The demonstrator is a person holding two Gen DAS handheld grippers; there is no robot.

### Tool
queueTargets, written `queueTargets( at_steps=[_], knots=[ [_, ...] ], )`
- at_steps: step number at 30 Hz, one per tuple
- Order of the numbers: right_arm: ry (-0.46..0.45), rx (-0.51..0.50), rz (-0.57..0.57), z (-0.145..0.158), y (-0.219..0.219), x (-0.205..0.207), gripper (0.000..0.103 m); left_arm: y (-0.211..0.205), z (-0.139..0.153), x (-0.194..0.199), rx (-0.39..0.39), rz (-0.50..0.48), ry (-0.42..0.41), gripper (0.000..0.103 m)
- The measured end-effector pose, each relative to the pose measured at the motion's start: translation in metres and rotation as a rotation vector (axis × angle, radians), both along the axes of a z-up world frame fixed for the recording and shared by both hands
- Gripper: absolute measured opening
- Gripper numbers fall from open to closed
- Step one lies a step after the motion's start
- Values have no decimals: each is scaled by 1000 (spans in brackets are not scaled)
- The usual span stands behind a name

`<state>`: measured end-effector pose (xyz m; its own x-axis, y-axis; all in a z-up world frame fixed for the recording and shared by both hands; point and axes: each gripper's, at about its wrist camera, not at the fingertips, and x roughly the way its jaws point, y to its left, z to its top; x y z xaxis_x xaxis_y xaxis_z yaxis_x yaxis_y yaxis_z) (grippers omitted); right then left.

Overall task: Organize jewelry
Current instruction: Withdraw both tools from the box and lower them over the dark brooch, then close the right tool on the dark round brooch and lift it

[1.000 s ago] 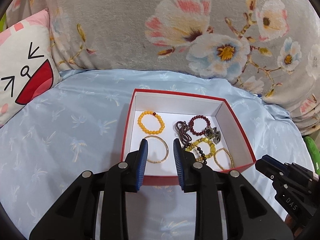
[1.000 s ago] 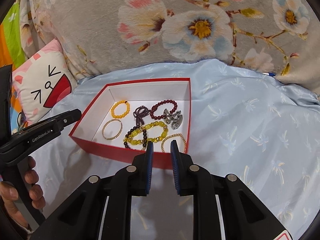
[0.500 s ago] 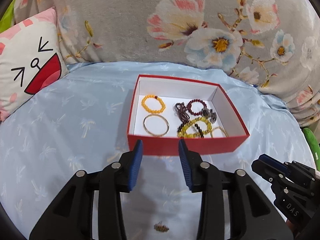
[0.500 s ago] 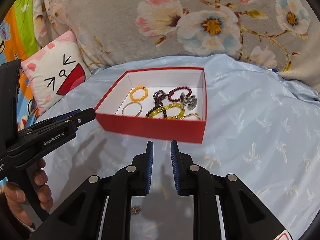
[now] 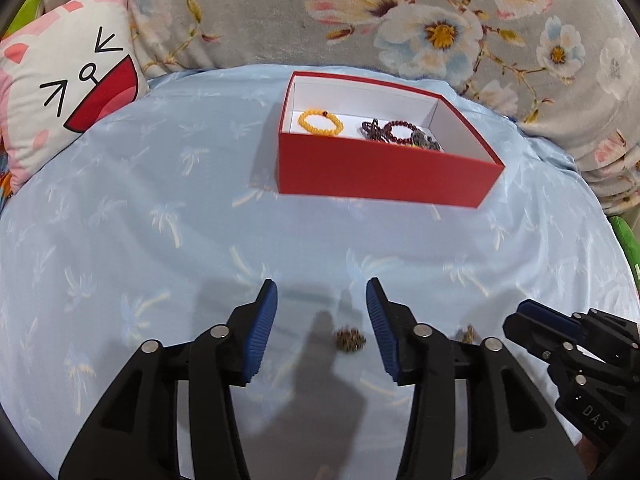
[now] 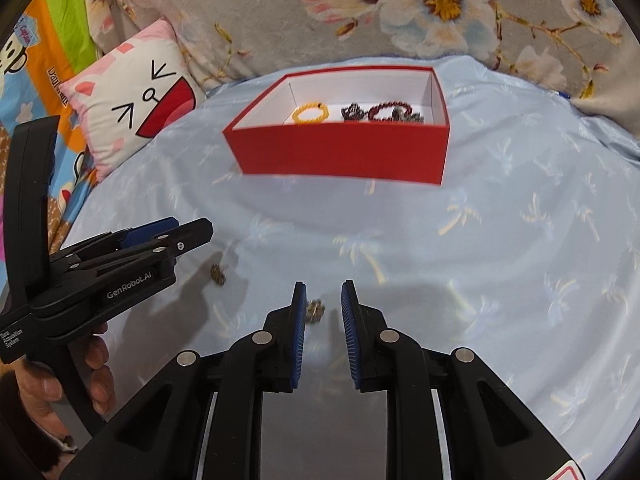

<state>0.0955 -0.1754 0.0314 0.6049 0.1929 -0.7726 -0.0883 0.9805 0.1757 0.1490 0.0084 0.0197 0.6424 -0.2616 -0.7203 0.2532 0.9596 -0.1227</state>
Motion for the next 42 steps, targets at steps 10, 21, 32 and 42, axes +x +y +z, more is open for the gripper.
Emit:
queueTargets(
  at_steps=[10, 21, 32, 42],
  knots=[
    [31, -15, 24, -20, 11, -3, 30, -8, -16, -18, 35, -29, 13, 51],
    [28, -36, 47, -26, 19, 9, 30, -11, -28, -14, 60, -31, 28, 51],
    [28, -55, 56, -33, 22, 11, 25, -14, -31, -10, 65, -35, 14, 50],
    [21, -58, 61, -34, 22, 10, 18, -16, -30, -11, 56, -66, 8, 29]
  ],
)
